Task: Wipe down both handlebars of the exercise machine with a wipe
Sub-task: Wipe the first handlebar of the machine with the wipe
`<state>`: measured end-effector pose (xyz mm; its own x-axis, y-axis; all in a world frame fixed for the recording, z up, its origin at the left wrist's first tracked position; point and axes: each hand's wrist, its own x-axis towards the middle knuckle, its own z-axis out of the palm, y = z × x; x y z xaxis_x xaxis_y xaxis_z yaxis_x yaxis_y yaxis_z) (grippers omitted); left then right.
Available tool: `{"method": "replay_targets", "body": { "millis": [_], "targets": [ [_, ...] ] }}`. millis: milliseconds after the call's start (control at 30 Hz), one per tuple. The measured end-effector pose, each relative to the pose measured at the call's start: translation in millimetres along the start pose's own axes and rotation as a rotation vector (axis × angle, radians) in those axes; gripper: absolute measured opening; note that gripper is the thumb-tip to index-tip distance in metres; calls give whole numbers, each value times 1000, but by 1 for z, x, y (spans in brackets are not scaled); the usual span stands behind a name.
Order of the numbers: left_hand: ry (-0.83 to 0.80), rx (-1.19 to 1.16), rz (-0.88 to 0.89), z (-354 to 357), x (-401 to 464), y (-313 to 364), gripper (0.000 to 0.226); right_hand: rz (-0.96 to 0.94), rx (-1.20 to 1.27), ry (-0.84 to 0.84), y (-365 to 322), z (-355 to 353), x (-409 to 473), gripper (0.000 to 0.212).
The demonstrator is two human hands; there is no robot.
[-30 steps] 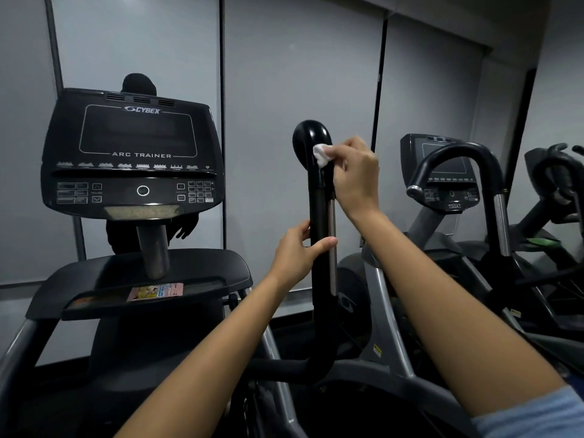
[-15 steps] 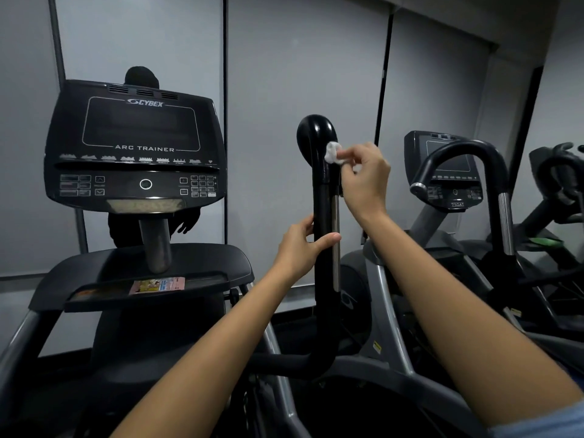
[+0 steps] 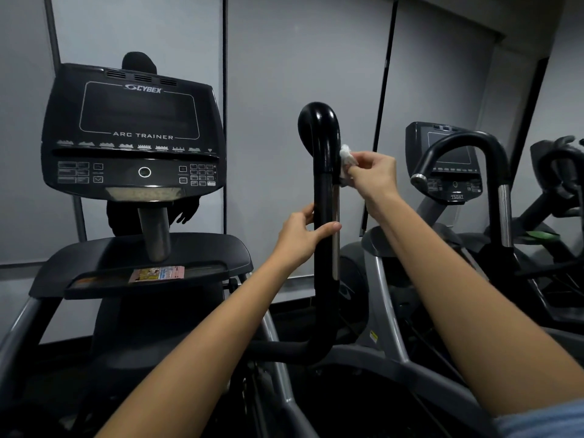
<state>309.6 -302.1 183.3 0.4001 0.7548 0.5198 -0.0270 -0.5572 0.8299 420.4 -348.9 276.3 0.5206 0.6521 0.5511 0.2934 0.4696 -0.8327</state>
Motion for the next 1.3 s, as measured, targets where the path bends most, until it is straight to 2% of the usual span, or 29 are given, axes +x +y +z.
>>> {"method": "replay_targets", "body": {
  "millis": [100, 167, 333, 400, 533, 667, 733, 867, 967, 1067, 1133, 1200, 1300],
  "targets": [
    [10, 5, 16, 1, 0, 0, 54, -9, -71, -49, 17, -11, -22, 5],
    [24, 18, 11, 1, -2, 2, 53, -55, -150, -13, 18, -11, -22, 9],
    [33, 38, 5, 2, -5, 8, 61, -382, -348, 170, -3, 9, -13, 19],
    [48, 43, 3, 2, -6, 8, 60, -511, -470, 148, 12, 9, -34, 22],
    [58, 54, 26, 3, -8, 10, 40, -772, -774, 28, 40, -1, -69, 17],
    [66, 65, 73, 4, -11, 12, 33, -940, -1004, 114, 22, 11, -40, 14],
    [48, 61, 80, 2, -18, 13, 40, -1010, -1136, 153, 24, 13, -43, 16],
    [-57, 55, -99, 0, -39, -3, 83, -1143, -1329, 85, 53, -6, -78, 35],
    [-128, 54, -180, -1, -60, -20, 88, -1177, -1383, 97, 49, -5, -78, 38],
    [-187, 98, -179, 6, -76, -30, 70, -1119, -1478, 159, 23, 10, -61, 27],
    [-183, 107, -167, 10, -78, -35, 59, -1069, -1509, 150, 17, 17, -58, 27],
    [-174, 99, -158, 13, -78, -41, 48, -1069, -1544, 130, 30, 17, -67, 24],
    [-144, 137, -138, 15, -77, -46, 46, -1147, -1693, 6, 72, 4, -96, 27]
  ]
}}
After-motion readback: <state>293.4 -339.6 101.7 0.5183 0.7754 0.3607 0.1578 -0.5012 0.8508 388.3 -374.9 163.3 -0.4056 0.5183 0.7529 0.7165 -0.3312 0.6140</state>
